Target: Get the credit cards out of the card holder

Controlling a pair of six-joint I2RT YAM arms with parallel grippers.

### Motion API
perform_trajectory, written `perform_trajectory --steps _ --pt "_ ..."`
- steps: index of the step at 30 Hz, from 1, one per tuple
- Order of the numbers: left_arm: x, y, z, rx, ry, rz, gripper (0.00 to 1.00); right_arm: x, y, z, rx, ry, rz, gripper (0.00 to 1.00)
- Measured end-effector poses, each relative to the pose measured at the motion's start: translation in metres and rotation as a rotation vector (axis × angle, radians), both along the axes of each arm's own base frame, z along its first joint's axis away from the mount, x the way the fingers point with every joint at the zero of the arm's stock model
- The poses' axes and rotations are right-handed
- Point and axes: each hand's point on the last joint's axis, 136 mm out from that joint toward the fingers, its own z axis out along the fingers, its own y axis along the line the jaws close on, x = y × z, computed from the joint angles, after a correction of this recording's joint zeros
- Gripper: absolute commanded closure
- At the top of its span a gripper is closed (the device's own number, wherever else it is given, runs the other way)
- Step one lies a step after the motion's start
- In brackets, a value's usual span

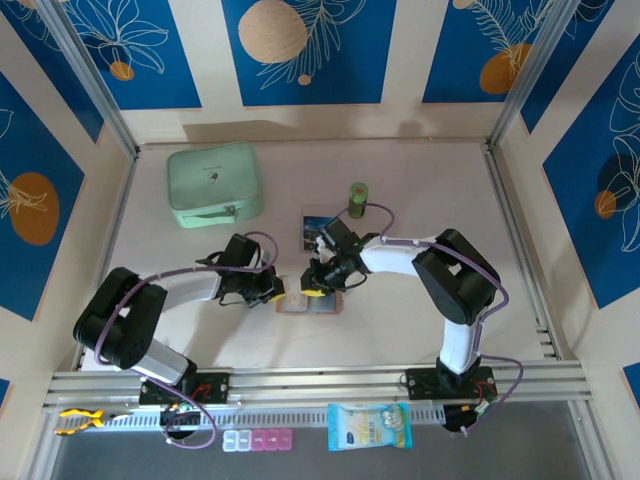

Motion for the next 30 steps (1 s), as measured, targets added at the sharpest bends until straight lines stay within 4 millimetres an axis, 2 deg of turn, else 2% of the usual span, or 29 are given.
perform_trajectory --steps 19,30 --pt "-0.0002 0.0001 0.0000 0.000 0.001 0.000 0.96 -0.0004 0.0036 -0.0022 0.005 0.023 0.012 0.81" --pt "-0.0060 0.0048 -0.0003 0.017 0.016 0.005 0.96 -0.0009 -0.0058 -0.0043 -0.083 0.009 0.032 0.80"
